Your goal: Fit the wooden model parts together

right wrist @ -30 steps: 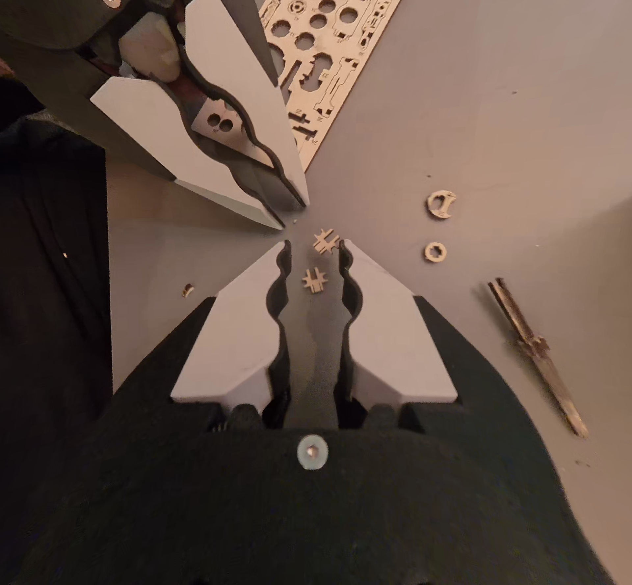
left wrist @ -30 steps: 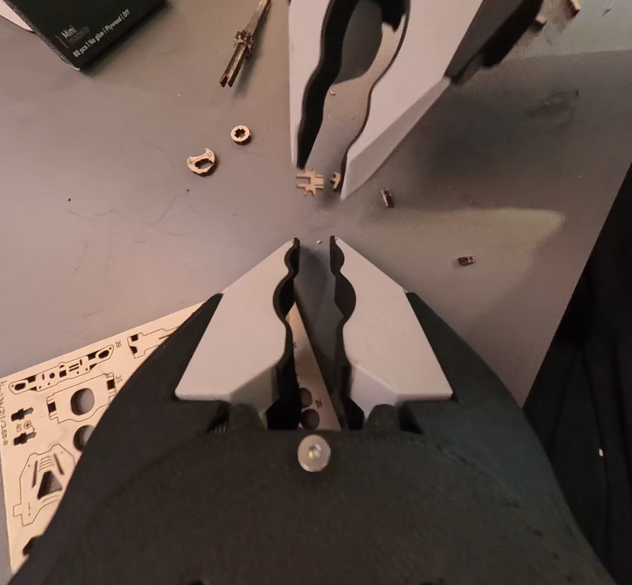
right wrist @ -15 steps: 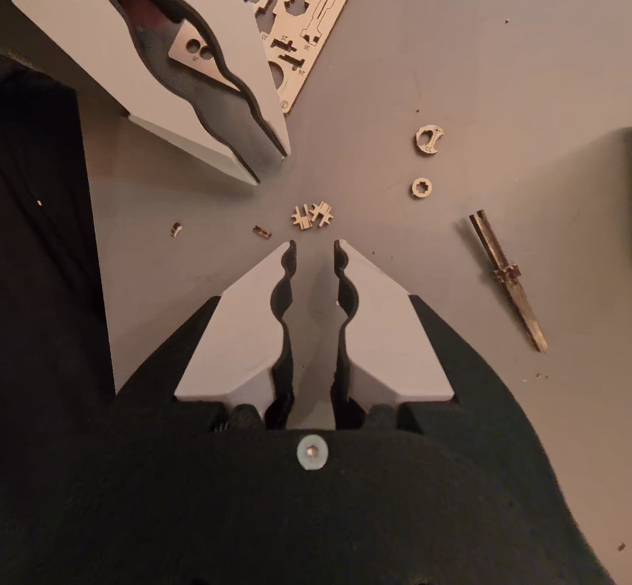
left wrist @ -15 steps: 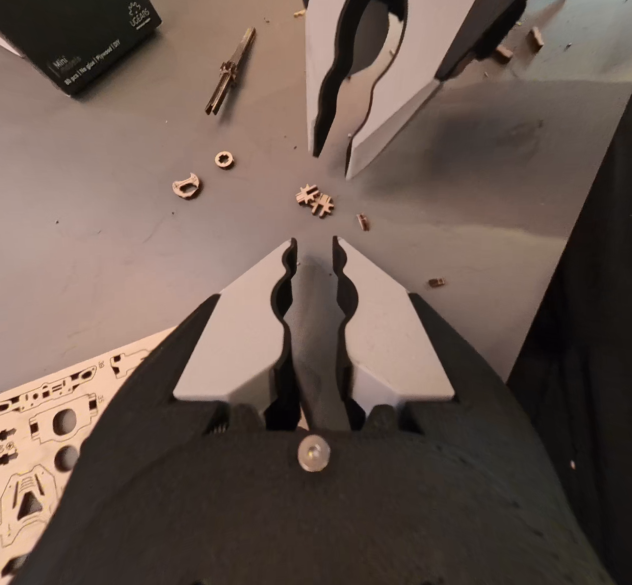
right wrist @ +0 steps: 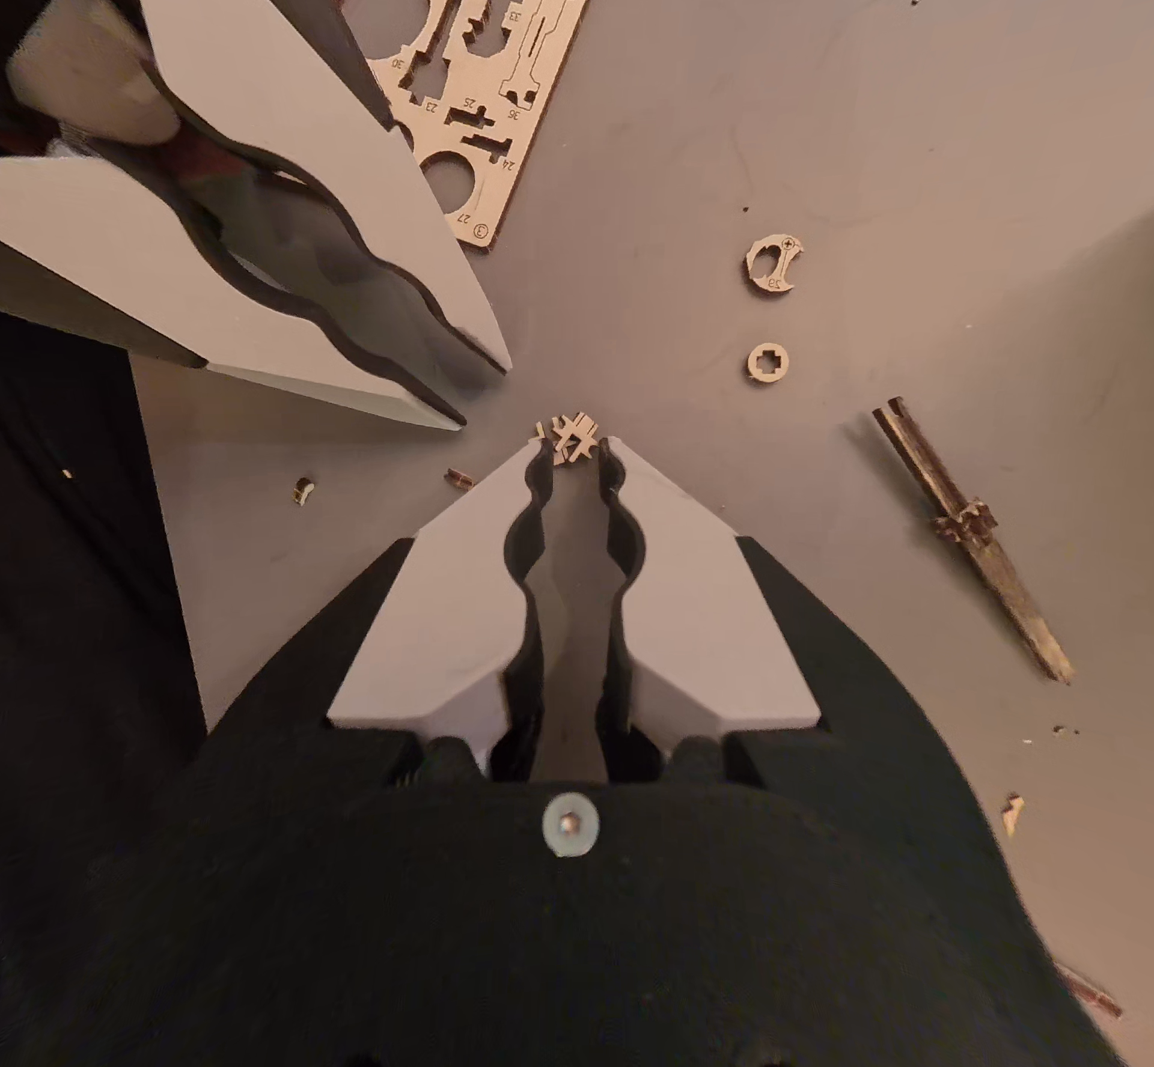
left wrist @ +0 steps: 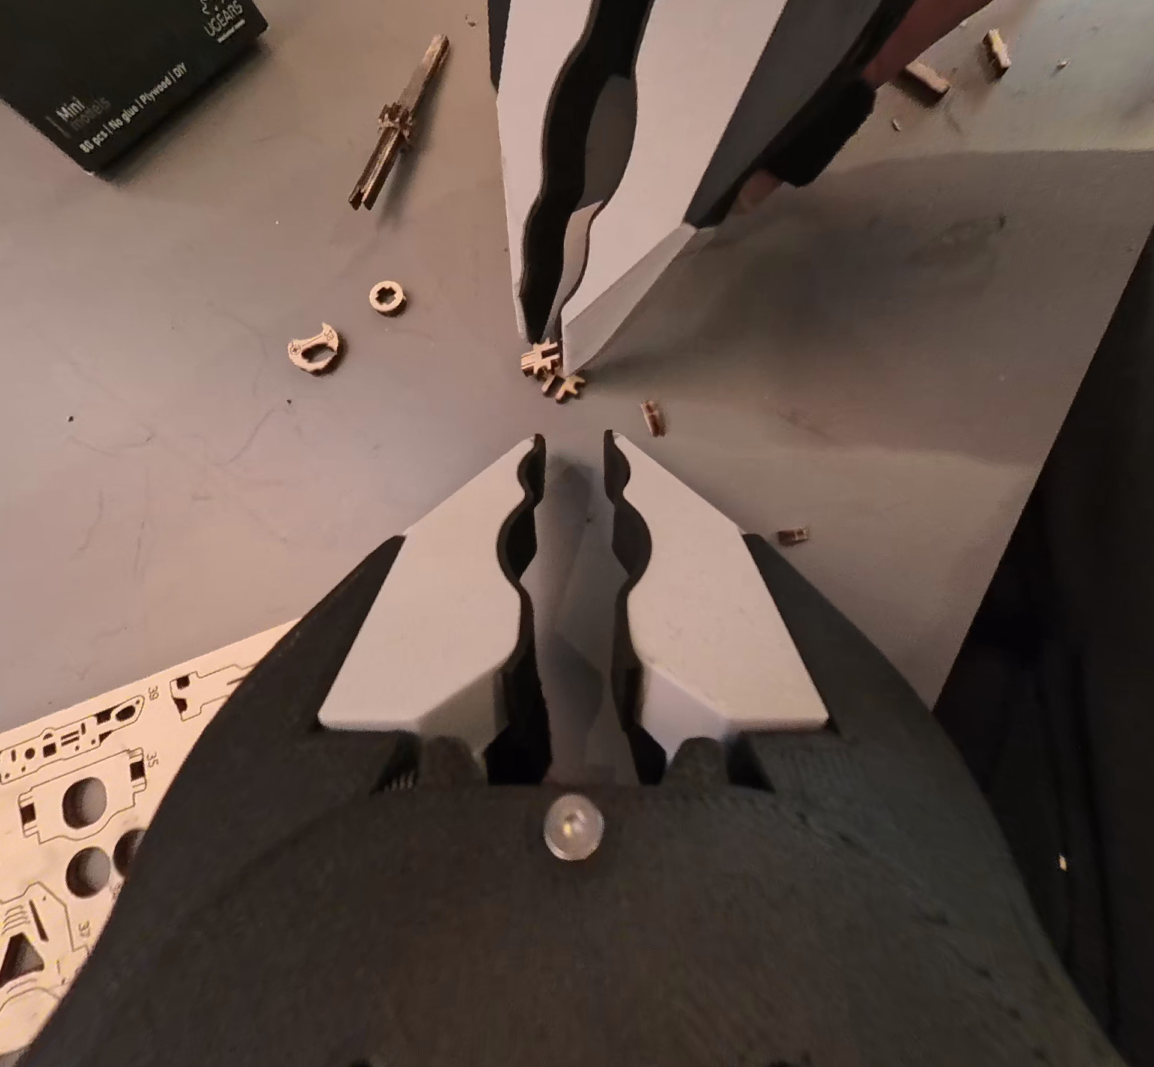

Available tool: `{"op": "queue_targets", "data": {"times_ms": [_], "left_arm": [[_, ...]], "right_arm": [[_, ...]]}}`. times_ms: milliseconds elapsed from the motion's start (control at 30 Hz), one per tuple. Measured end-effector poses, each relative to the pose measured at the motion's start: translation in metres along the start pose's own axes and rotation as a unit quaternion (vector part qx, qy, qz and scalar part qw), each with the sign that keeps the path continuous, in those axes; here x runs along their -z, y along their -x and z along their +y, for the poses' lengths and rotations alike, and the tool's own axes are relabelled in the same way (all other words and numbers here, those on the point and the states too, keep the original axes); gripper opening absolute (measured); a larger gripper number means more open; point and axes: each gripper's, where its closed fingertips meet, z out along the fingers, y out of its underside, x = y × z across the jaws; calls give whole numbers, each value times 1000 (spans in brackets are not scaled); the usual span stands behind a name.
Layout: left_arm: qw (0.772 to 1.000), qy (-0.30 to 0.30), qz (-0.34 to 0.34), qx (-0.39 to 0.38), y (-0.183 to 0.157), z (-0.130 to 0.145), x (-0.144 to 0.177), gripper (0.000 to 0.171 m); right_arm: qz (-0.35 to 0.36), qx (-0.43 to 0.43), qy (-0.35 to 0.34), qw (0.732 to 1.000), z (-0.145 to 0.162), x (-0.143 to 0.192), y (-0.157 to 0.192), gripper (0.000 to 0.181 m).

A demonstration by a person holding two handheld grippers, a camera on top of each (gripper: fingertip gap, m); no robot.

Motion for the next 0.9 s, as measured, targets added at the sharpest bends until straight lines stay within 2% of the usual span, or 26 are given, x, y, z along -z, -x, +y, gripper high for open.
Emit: {"op": "queue_targets", "data": {"times_ms": [200, 333, 433, 567, 767, 900], "left_arm": [[1000, -2, -1, 1, -1, -4, -1, 17], [1000, -5, -1, 7, 0, -3, 4, 17], [1000, -9, 2, 11, 1, -1, 9, 18], [1000, -9, 6, 15, 1, 0, 15, 22], [999, -26, -5, 24, 15, -3, 40, 23], [998, -39, -32, 35, 33, 0, 62, 25]], "right_arm": [[7, -10, -12, 1000, 1, 18, -6, 11], [-11, 42, 30, 999, 12, 19, 8, 11], [10, 67, 52, 996, 16, 14, 10, 12], [2, 35, 81, 996, 24, 11, 14, 39], [21, 6, 28, 999, 16, 41, 17, 37], [50, -20, -26, 998, 18, 72, 21, 26]]}}
